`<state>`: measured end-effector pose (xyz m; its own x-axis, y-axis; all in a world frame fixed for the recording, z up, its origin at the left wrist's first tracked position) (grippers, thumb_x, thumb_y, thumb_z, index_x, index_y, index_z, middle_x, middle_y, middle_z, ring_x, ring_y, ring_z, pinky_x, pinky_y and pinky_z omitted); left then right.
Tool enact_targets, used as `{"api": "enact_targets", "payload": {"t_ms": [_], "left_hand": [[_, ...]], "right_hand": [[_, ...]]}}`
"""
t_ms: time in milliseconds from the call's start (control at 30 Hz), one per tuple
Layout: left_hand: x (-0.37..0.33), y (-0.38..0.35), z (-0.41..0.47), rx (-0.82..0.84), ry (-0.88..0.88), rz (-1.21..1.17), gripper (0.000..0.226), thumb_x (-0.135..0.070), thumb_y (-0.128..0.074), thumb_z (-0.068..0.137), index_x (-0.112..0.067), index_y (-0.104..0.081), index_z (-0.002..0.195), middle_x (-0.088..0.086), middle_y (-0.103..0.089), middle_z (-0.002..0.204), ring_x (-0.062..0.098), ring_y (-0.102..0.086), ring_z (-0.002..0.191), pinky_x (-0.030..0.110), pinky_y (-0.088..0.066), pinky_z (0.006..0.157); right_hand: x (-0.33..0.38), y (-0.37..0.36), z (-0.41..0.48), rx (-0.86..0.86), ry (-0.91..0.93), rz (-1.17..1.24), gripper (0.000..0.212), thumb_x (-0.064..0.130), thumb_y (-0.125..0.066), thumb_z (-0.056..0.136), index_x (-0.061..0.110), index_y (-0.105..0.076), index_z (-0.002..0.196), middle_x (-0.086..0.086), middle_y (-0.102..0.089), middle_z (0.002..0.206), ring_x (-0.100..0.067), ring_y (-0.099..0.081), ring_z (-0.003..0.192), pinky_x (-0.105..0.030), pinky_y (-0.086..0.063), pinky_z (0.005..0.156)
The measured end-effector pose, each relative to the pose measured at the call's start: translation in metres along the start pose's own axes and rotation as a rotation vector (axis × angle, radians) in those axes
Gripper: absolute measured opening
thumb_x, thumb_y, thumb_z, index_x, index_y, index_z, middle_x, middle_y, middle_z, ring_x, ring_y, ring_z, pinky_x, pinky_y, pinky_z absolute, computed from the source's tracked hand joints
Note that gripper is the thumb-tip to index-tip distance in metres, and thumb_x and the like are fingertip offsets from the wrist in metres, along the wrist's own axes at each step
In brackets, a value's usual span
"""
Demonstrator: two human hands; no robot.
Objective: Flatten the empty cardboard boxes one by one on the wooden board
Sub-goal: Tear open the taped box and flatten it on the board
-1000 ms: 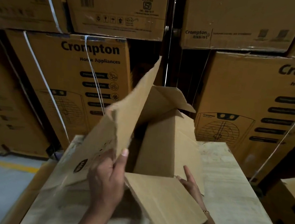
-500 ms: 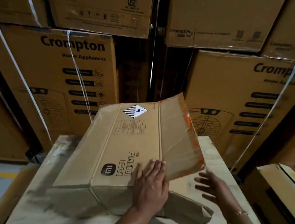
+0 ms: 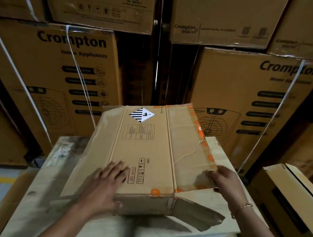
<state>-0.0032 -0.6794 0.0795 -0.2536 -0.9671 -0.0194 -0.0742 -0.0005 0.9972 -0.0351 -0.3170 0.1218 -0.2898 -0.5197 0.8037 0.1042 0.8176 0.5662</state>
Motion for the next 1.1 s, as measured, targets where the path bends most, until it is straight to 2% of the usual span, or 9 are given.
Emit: {"api": "enact_targets", "payload": {"t_ms": [100, 167, 233, 400, 567, 733, 900, 1000, 1100], "left_hand": [[0.001, 0.001, -0.008, -0.043, -0.046, 0.020, 0.108, -0.065, -0.058, 0.082, -0.041, 0.022, 0.150, -0.012, 0.024, 0.160, 0.017, 0.013, 0.152, 0.039, -0.005, 0.121], [-0.011, -0.001, -0.010, -0.058, -0.069, 0.030, 0.105, -0.067, -0.055, 0.080, -0.040, 0.014, 0.154, -0.009, 0.015, 0.164, 0.019, 0.006, 0.153, 0.041, -0.013, 0.121], [-0.022, -0.005, -0.016, -0.083, -0.092, 0.059, 0.104, -0.068, -0.056, 0.075, -0.039, 0.002, 0.156, -0.006, -0.001, 0.166, 0.023, -0.009, 0.153, 0.045, -0.025, 0.116], [-0.037, -0.029, -0.047, -0.041, -0.108, 0.095, 0.108, -0.066, -0.072, 0.059, -0.032, -0.029, 0.153, -0.005, -0.037, 0.157, 0.026, -0.046, 0.138, 0.043, -0.051, 0.092], [-0.054, -0.061, -0.094, 0.008, -0.157, 0.080, 0.109, -0.052, -0.084, 0.044, -0.030, -0.047, 0.143, -0.006, -0.053, 0.146, 0.023, -0.060, 0.123, 0.036, -0.057, 0.075], [-0.077, -0.095, -0.133, 0.060, -0.152, 0.075, 0.105, -0.022, -0.081, 0.049, -0.031, -0.043, 0.146, -0.010, -0.055, 0.143, 0.019, -0.064, 0.117, 0.032, -0.057, 0.074], [-0.071, -0.111, -0.163, 0.048, -0.052, 0.073, 0.097, 0.001, -0.080, 0.046, -0.024, -0.054, 0.135, -0.005, -0.061, 0.137, 0.022, -0.069, 0.107, 0.033, -0.061, 0.067], [-0.053, -0.109, -0.171, 0.041, 0.037, 0.093, 0.087, -0.002, -0.084, 0.047, -0.021, -0.063, 0.129, -0.003, -0.066, 0.131, 0.020, -0.071, 0.102, 0.032, -0.062, 0.067], [-0.023, -0.105, -0.173, 0.092, 0.126, 0.106, 0.077, -0.005, -0.074, 0.066, -0.020, -0.055, 0.138, 0.000, -0.059, 0.140, 0.023, -0.065, 0.116, 0.040, -0.059, 0.083]], "right_hand": [[0.036, -0.021, -0.020, -0.112, 0.439, -0.788, 0.086, 0.068, -0.054, 0.084, 0.028, -0.023, 0.154, 0.004, -0.025, 0.161, -0.020, -0.033, 0.143, -0.043, -0.030, 0.116], [0.041, -0.070, -0.040, 0.101, 0.626, -0.889, 0.098, 0.078, -0.048, 0.078, 0.033, -0.008, 0.156, 0.008, -0.003, 0.165, -0.018, -0.010, 0.151, -0.043, -0.012, 0.123], [0.025, -0.114, -0.056, 0.259, 0.697, -0.997, 0.102, 0.069, -0.055, 0.080, 0.032, 0.003, 0.156, 0.004, 0.007, 0.166, -0.022, 0.000, 0.152, -0.045, -0.007, 0.122], [-0.009, -0.134, -0.083, 0.218, 0.790, -1.073, 0.101, 0.050, -0.071, 0.075, 0.026, -0.014, 0.154, -0.005, -0.024, 0.162, -0.032, -0.027, 0.147, -0.049, -0.033, 0.111], [-0.049, -0.141, -0.125, 0.253, 0.837, -1.032, 0.088, 0.038, -0.071, 0.066, 0.026, -0.039, 0.147, 0.000, -0.050, 0.148, -0.029, -0.052, 0.132, -0.041, -0.053, 0.091], [-0.093, -0.140, -0.156, 0.308, 0.810, -1.018, 0.077, 0.020, -0.060, 0.069, 0.029, -0.045, 0.144, 0.007, -0.054, 0.144, -0.021, -0.057, 0.127, -0.032, -0.057, 0.078], [-0.124, -0.124, -0.174, 0.323, 0.787, -1.020, 0.073, 0.012, -0.043, 0.075, 0.031, -0.043, 0.146, 0.014, -0.048, 0.148, -0.012, -0.052, 0.131, -0.028, -0.054, 0.089], [-0.141, -0.108, -0.177, 0.299, 0.739, -1.062, 0.078, 0.008, -0.034, 0.070, 0.029, -0.049, 0.143, 0.010, -0.054, 0.143, -0.012, -0.057, 0.126, -0.030, -0.054, 0.086], [-0.146, -0.086, -0.167, 0.271, 0.665, -1.067, 0.079, 0.002, -0.039, 0.066, 0.031, -0.055, 0.138, 0.010, -0.061, 0.135, -0.013, -0.064, 0.118, -0.030, -0.055, 0.081]]}}
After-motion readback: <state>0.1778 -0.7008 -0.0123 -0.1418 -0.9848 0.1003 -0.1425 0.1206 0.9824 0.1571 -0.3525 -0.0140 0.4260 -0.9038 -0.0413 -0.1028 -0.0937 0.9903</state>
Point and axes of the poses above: each hand's wrist, its own z-axis towards the middle knuckle, its own y-axis out of the back of the hand, x = y × z, the point moved 9 cm from there along z, towards the middle knuckle
